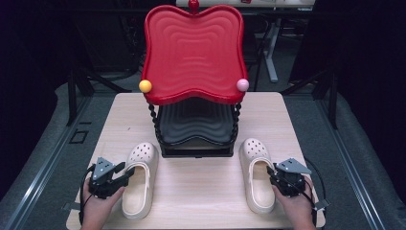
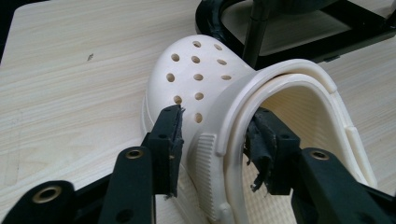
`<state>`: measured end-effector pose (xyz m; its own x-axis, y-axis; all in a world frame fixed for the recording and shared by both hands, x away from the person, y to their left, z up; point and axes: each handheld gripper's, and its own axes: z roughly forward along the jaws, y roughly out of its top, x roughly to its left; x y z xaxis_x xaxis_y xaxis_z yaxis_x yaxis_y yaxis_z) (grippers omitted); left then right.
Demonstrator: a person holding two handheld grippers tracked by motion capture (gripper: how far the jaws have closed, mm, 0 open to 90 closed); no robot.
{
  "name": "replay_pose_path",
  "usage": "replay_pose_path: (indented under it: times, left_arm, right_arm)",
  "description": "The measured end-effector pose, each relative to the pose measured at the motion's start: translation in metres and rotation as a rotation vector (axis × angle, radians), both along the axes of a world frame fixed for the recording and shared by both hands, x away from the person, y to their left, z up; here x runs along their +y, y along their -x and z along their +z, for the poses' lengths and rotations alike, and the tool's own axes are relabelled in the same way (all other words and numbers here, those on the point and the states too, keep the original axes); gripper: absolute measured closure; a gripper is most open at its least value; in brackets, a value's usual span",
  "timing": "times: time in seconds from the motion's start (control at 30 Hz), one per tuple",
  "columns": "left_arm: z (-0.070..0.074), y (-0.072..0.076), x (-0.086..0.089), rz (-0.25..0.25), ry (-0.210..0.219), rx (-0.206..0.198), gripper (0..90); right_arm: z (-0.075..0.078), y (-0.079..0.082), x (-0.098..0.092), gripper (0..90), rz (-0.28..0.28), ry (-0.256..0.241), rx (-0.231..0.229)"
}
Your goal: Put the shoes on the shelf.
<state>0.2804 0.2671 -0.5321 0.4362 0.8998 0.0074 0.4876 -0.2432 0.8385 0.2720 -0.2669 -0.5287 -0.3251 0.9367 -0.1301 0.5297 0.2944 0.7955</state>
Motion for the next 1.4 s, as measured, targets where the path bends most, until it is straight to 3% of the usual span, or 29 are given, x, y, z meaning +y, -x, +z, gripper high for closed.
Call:
replay_pose_path:
  times: [0.23,0.5,0.67,0.77,1.1,1.17,1.27,1.4]
  left_arm:
    - [-0.001,0.001,-0.006,0.028,-0.025,-0.003,62.3]
    - [-0.001,0.002,-0.011,0.046,-0.051,-0.006,66.3]
    - [-0.002,0.003,-0.012,0.070,-0.047,-0.009,67.6]
    - [-0.002,0.003,-0.014,0.080,-0.070,-0.008,68.9]
    - [-0.001,0.003,-0.015,0.081,-0.099,-0.022,73.2]
    - [-0.001,0.004,-0.016,0.081,-0.107,-0.021,73.2]
    - [-0.001,0.003,-0.015,0.083,-0.101,-0.021,73.1]
    - [-0.001,0.003,-0.016,0.085,-0.100,-0.019,73.1]
  right_arm:
    - [0.000,-0.001,0.001,71.2,0.000,-0.007,-0.007]
    - [0.000,-0.003,0.005,71.9,0.003,0.023,-0.023]
    - [0.000,-0.004,0.005,72.7,-0.007,0.035,-0.013]
    - [0.001,-0.003,0.006,73.9,-0.017,0.040,-0.008]
    - [0.001,-0.003,0.005,74.7,-0.040,0.008,-0.003]
    - [0.001,-0.003,0.005,73.4,-0.037,0.005,-0.007]
    - [0.001,-0.003,0.007,71.8,-0.011,0.040,-0.027]
    - [0.002,-0.005,0.008,67.2,0.000,0.037,-0.059]
